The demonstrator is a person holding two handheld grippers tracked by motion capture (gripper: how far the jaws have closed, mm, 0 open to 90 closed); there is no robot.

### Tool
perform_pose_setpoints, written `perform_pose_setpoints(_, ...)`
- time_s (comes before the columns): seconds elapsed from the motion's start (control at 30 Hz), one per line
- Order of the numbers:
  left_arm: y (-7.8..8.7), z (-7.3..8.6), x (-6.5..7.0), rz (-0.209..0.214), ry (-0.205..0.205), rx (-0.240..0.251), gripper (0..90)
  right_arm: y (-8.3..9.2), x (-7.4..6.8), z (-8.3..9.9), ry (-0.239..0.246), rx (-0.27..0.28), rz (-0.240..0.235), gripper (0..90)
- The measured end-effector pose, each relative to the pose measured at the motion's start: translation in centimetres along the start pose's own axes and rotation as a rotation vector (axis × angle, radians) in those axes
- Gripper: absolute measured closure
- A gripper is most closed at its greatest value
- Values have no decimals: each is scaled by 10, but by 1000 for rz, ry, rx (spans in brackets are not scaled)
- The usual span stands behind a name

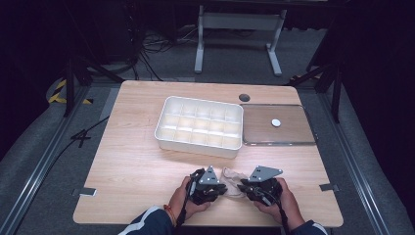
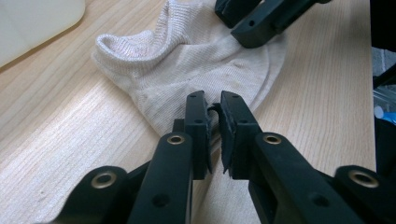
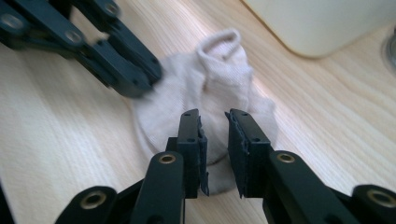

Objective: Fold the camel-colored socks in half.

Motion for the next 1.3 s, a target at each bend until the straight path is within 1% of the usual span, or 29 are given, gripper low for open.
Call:
perform_pose_setpoints(0.03, 0, 0, 0, 3, 2, -2, 834, -2, 1, 2, -10, -11, 0, 754)
perform_pose_setpoints(0.07, 1, 1, -1, 5, 1, -3, 840, -4, 2, 4, -28, -21, -12, 755)
perform_pose_setpoints(0.1, 1, 0, -1, 9, 0, -1, 845, -6, 3, 5, -38, -24, -19, 757)
perform_pose_setpoints(0.17, 2, 2, -1, 4, -6, -13, 854, -7, 3, 6, -60, -30, -30, 763)
perform_pose_setpoints(0.23, 3, 2, 0, 5, -1, -12, 860, -8, 4, 7, -68, -34, -36, 765)
perform_pose_setpoints(0.27, 3, 2, -1, 5, -9, -13, 861, -8, 3, 7, -84, -37, -45, 765)
perform_pose_setpoints(0.33, 3, 2, -1, 4, -13, -13, 861, -8, 4, 8, -90, -37, -47, 754)
perform_pose_setpoints(0.4, 2, 2, -1, 7, -4, -4, 862, -7, 2, 6, -72, -28, -40, 690)
perform_pose_setpoints(0.43, 2, 2, -1, 5, -9, -8, 863, -4, 4, 2, -56, -12, -13, 650)
perform_pose_setpoints(0.47, 2, 2, -1, 6, -12, -10, 863, 0, 5, -5, -51, 22, -2, 642)
perform_pose_setpoints(0.53, 2, 2, -1, 8, -7, -14, 863, 7, 6, -20, -54, 85, 0, 640)
perform_pose_setpoints(0.57, 3, 2, -2, 7, -12, -18, 863, 8, 6, -25, -48, 103, 5, 640)
perform_pose_setpoints(0.6, 2, 2, -1, 9, -8, -19, 863, 7, 6, -30, -33, 113, 8, 630)
perform_pose_setpoints(0.63, 2, 2, -1, 8, -13, -17, 863, 3, 6, -32, -28, 97, 4, 619)
perform_pose_setpoints(0.7, 1, 2, -1, 4, -17, -18, 862, -5, 7, -34, -21, 87, 3, 609)
perform_pose_setpoints(0.8, 1, 2, -1, -1, -24, -25, 861, -18, 8, -33, -33, 66, -12, 612)
perform_pose_setpoints(0.83, 1, 2, -1, -1, -25, -28, 862, -20, 8, -33, -29, 60, -12, 632)
perform_pose_setpoints(0.9, 2, 2, -1, -5, -32, -29, 863, -29, 12, -29, -8, 33, 35, 712)
perform_pose_setpoints(0.93, 1, 2, 0, -8, -35, -27, 863, -33, 14, -26, -20, 19, 49, 734)
perform_pose_setpoints(1.0, 1, 2, 0, -16, -49, -29, 863, -38, 17, -21, -50, 3, 50, 768)
perform_pose_setpoints(1.03, 1, 2, 0, -22, -48, -39, 864, -39, 18, -19, -59, 6, 52, 776)
perform_pose_setpoints(1.07, 1, 2, 0, -23, -48, -36, 863, -39, 18, -18, -67, 9, 51, 778)
perform_pose_setpoints(1.13, 1, 3, 0, -22, -45, -35, 863, -39, 18, -19, -55, 13, 72, 772)
perform_pose_setpoints(1.17, 1, 2, 0, -18, -44, -29, 863, -38, 17, -19, -54, 17, 85, 742)
perform_pose_setpoints(1.2, 1, 3, 0, -19, -39, -25, 862, -37, 17, -20, -37, 29, 101, 728)
perform_pose_setpoints(1.23, 2, 3, 0, -19, -45, -31, 861, -32, 16, -23, -14, 55, 104, 722)
perform_pose_setpoints(1.3, 1, 3, 0, -19, -38, -24, 860, -21, 12, -30, 10, 99, 94, 708)
Point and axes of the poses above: each handheld gripper's, and its own axes: y roughly backward along the jaws, z roughly out of its underside, x roughly to its right, the point moved 10 cm from there along -y, roughly forward along the jaws, and after that the axes turned 14 degrees about z, right-handed, at the moved point
